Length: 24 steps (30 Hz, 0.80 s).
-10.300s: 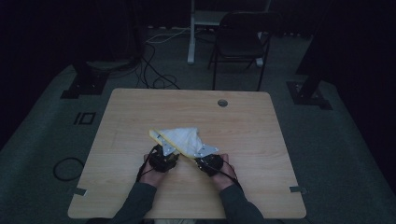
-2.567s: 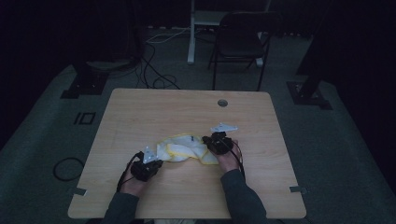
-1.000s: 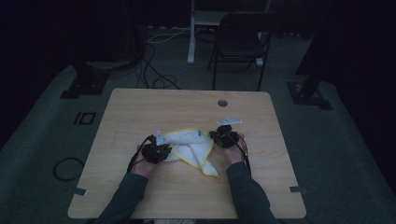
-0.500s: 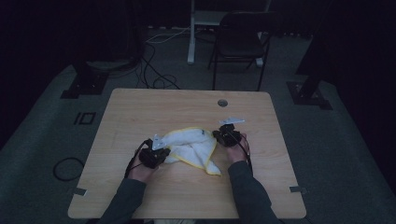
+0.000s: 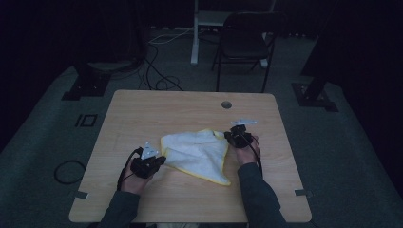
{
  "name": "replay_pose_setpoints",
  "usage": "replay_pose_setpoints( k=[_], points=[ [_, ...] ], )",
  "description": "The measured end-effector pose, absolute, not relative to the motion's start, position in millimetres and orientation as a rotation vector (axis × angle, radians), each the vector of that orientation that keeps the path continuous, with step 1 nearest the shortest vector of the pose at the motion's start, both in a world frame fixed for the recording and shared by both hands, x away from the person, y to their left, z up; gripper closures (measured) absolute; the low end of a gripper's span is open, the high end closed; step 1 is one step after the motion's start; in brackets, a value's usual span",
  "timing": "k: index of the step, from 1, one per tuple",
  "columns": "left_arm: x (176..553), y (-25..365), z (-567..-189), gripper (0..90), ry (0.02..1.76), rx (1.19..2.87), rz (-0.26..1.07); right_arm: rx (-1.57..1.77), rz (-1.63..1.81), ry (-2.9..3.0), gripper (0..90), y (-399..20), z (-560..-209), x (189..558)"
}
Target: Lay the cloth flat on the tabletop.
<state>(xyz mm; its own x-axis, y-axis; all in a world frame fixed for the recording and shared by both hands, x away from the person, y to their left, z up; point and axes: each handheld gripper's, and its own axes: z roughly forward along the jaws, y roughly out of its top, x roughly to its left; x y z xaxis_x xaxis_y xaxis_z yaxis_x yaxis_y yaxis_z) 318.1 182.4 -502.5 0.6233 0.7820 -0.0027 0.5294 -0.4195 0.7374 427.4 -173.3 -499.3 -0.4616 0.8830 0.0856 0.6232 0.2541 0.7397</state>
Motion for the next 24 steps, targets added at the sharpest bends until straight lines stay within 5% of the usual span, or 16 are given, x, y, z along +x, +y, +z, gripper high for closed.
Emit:
replay_pose_setpoints(
  k=[20,24],
  points=[
    [314,201,-522,88.3,1.158,2.164,0.392,1.440,1.022,2.137,87.1,-212,-504,416],
    [315,202,-522,81.8,1.179,2.150,0.405,1.452,1.010,2.110,78.6,-215,-503,415]
  ],
)
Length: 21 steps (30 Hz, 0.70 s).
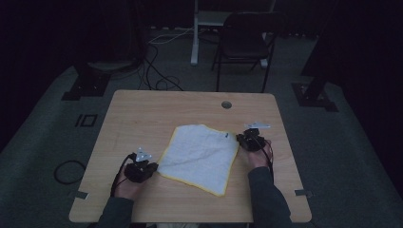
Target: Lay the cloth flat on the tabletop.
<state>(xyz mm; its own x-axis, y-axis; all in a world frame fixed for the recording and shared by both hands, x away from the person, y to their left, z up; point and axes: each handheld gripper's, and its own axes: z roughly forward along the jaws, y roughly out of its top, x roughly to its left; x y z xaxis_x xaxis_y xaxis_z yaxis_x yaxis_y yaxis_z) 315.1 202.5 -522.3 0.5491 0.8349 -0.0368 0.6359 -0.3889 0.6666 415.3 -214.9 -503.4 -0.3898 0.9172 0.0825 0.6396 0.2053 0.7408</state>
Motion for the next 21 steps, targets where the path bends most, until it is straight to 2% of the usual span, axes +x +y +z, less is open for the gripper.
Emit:
replay_pose_setpoints(
  k=[3,11,18,21],
  points=[
    [317,205,-520,76.6,1.191,2.119,0.411,1.450,1.042,2.083,71.9,-219,-499,414],
    [335,197,-512,73.7,1.158,2.111,0.445,1.368,1.090,2.128,66.6,-204,-493,401],
    [376,181,-506,69.6,1.123,2.119,0.471,1.291,1.094,2.220,62.3,-176,-503,383],
    [393,176,-504,64.1,1.122,2.114,0.474,1.264,1.097,2.270,61.4,-163,-512,373]
  ],
)
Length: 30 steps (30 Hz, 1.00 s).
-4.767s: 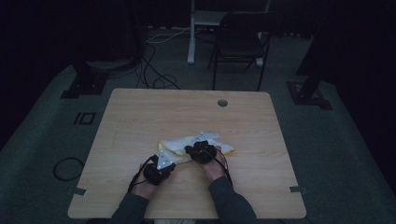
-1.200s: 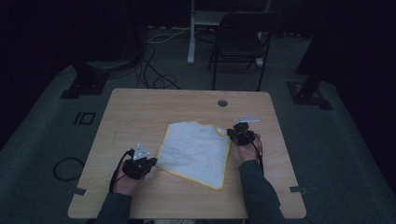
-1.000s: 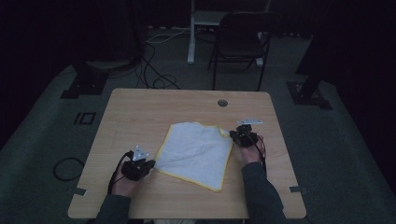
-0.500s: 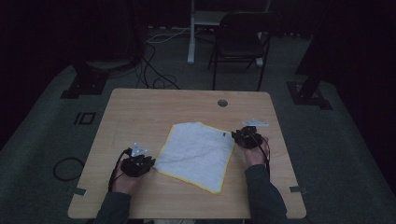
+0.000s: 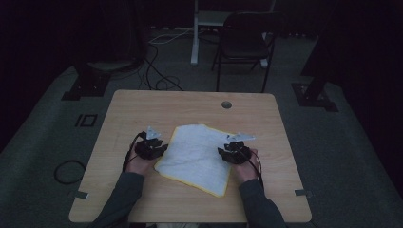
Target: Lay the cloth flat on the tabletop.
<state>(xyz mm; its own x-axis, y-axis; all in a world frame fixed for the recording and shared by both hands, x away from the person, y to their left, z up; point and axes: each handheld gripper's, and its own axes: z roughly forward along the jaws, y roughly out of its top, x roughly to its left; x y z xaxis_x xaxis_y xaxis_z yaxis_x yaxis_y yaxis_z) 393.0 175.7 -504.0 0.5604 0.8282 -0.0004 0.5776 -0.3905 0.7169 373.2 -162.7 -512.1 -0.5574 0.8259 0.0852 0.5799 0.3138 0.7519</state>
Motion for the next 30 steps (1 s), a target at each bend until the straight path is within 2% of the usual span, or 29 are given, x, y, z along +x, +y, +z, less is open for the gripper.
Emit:
replay_pose_setpoints(
  k=[10,21,22,24,26,27,30],
  points=[
    [451,163,-512,55.0,1.210,2.087,0.396,1.222,1.038,2.344,59.7,-146,-527,360],
    [487,149,-529,52.3,1.329,2.037,0.245,1.193,0.992,2.379,58.8,-149,-535,345],
    [487,148,-529,54.1,1.333,2.024,0.233,1.203,0.996,2.374,58.8,-150,-536,345],
    [485,144,-527,64.8,1.334,2.022,0.241,1.209,0.997,2.374,58.8,-152,-536,345],
    [480,139,-525,81.3,1.299,2.038,0.277,1.212,0.997,2.375,58.9,-153,-536,345],
    [474,134,-522,85.5,1.257,2.055,0.296,1.213,0.997,2.374,58.9,-154,-536,345],
    [459,124,-514,88.9,1.144,2.092,0.326,1.219,0.993,2.372,59.3,-156,-537,345]
  ],
)
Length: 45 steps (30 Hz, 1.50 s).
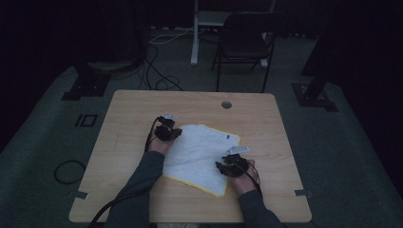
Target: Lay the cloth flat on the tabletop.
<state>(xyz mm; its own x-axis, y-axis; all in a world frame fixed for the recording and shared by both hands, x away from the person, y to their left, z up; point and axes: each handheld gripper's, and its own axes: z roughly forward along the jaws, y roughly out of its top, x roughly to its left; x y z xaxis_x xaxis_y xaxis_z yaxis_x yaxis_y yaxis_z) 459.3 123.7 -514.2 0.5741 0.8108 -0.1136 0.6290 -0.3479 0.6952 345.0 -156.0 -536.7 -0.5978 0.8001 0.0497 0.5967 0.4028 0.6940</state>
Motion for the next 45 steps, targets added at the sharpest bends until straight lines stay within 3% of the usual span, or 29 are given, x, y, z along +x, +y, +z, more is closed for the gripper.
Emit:
replay_pose_setpoints(
  k=[5,9,12,18,28,29,32,33,45],
  points=[
    [421,104,-507,88.8,0.924,2.201,0.361,1.215,0.974,2.366,60.7,-161,-537,346],
    [409,100,-509,88.3,0.887,2.247,0.369,1.217,0.975,2.361,60.8,-163,-537,347],
    [389,94,-520,81.9,0.788,2.361,0.312,1.226,0.977,2.360,61.0,-165,-537,347],
    [385,94,-511,75.5,0.780,2.322,0.345,1.224,0.980,2.359,60.9,-165,-537,347],
    [405,72,-504,53.4,0.853,2.227,0.323,1.219,0.980,2.354,60.4,-164,-538,346],
    [408,69,-506,54.0,0.865,2.237,0.328,1.220,0.981,2.354,60.3,-165,-538,346],
    [416,65,-508,81.5,0.891,2.269,0.358,1.214,0.989,2.350,60.2,-165,-538,346],
    [419,67,-507,86.5,0.899,2.261,0.365,1.216,0.990,2.353,60.2,-166,-538,345],
    [459,132,-499,88.1,1.172,2.139,0.451,1.168,0.958,2.387,59.8,-168,-537,346]
  ],
)
